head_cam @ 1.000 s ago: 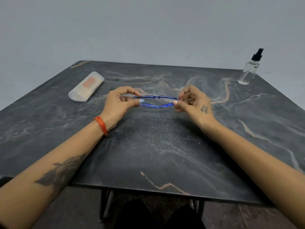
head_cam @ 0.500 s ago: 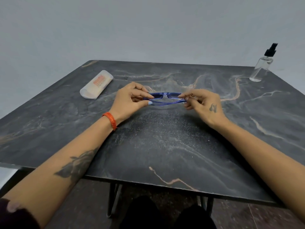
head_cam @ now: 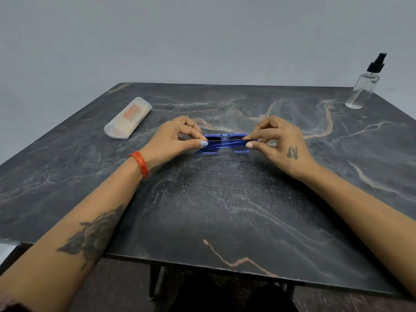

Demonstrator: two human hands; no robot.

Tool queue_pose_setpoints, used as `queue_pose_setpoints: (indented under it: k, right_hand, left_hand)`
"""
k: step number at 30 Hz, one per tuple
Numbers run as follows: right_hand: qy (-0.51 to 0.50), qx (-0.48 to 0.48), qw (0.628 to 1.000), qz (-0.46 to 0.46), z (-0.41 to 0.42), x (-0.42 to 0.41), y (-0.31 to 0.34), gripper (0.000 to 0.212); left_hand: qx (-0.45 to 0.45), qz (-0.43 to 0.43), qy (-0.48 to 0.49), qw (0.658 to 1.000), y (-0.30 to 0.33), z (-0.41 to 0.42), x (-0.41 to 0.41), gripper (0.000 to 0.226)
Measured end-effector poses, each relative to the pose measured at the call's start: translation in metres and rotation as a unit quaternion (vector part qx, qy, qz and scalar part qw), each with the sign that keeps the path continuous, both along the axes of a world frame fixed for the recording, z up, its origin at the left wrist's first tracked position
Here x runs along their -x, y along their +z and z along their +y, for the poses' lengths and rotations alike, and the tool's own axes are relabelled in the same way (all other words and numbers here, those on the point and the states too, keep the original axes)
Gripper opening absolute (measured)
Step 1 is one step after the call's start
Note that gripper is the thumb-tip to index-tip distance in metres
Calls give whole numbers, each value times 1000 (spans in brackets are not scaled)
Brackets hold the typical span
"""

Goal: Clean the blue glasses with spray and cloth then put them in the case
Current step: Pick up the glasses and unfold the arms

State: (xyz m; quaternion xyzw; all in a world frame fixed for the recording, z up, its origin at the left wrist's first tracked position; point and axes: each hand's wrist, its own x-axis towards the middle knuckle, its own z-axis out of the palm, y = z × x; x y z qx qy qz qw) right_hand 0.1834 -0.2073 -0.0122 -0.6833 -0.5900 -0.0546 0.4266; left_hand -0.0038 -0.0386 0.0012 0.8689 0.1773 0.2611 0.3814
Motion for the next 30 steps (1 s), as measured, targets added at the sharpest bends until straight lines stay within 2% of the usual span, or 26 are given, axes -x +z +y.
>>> queue_pose_setpoints:
  k: [3, 8, 11, 13, 17, 18, 20, 21, 25, 29, 30]
  right_hand:
    - [40, 24, 999, 18, -2, -1, 5, 12]
    - [102, 81, 983, 126, -5, 2, 11, 9]
    - [145, 101, 964, 201, -6, 2, 13, 18]
    - [163, 107, 951, 239, -7, 1, 12, 16]
    - [153, 100, 937, 299, -6, -1, 9, 9]
    - [156, 100, 932, 310, -6, -1, 9, 7]
    - [153, 96, 922, 343, -4, 1, 8, 18]
    - [148, 91, 916, 361, -4, 3, 8, 21]
    - [142, 72, 897, 411, -2, 9, 9, 16]
    - [79, 34, 923, 374, 0, 11, 9, 11]
    - [64, 21, 927, 370, 1, 12, 9, 12]
  left_hand:
    - [78, 6, -32, 996, 3, 1, 5, 4]
    - [176, -10, -53, 983, 1, 4, 10, 5]
    - [200, -25, -59, 978, 0, 6, 10, 23]
    - [206, -25, -64, 976, 0, 6, 10, 27]
    - [223, -19, -95, 970, -1, 7, 10, 14]
    - [243, -26, -103, 964, -2, 9, 10, 22]
    - [282, -43, -105, 953, -3, 12, 9, 45]
    - [296, -51, -105, 948, -3, 13, 8, 48]
    - [318, -84, -116, 937, -5, 14, 7, 36]
    - [311, -115, -90, 939, -6, 10, 3, 11]
    - [292, -116, -77, 946, -6, 10, 3, 13]
